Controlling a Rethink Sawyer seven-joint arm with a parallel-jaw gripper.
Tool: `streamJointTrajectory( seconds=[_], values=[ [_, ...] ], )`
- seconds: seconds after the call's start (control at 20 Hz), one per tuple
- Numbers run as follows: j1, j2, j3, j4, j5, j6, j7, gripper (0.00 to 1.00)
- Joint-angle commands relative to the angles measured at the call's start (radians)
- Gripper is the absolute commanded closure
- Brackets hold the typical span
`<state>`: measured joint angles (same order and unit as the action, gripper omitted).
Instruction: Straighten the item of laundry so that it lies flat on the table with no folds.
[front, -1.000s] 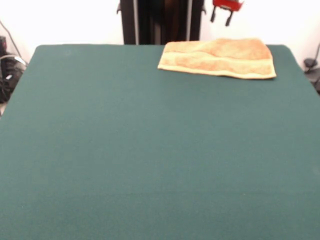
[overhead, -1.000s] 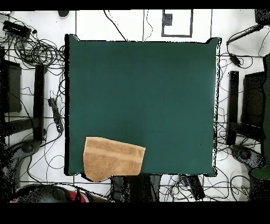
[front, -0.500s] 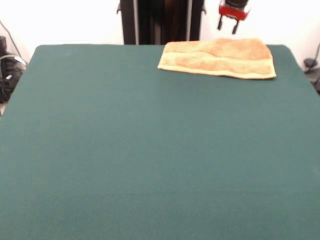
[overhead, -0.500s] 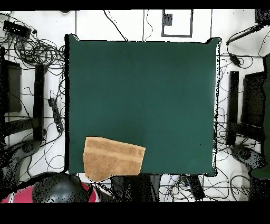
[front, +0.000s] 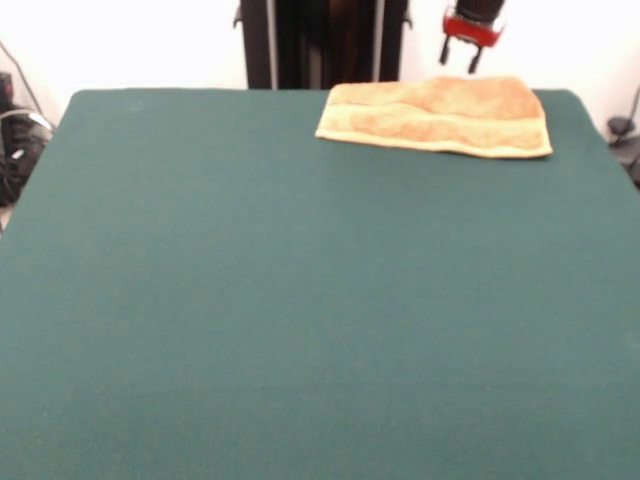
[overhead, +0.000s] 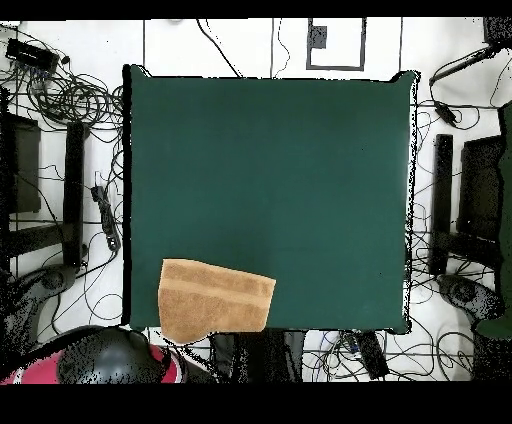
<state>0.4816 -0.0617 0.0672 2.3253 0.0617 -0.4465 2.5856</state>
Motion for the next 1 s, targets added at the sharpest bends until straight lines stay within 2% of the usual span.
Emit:
streamJointTrajectory(
  seconds=[0.05, 0.2, 0.35, 0.8, 1.0],
  values=[
    [-0.008, 0.033, 0.086, -0.272, 0.121, 0.099, 0.102, 0.0],
    [-0.031, 0.062, 0.101, -0.315, 0.106, 0.112, 0.084, 0.0],
    [0.046, 0.053, 0.051, -0.339, 0.157, 0.112, 0.078, 0.0],
    [0.059, 0.105, 0.075, -0.434, 0.19, 0.115, 0.104, 0.0],
    [0.054, 0.128, 0.073, -0.496, 0.144, 0.175, 0.028, 0.0]
  ],
)
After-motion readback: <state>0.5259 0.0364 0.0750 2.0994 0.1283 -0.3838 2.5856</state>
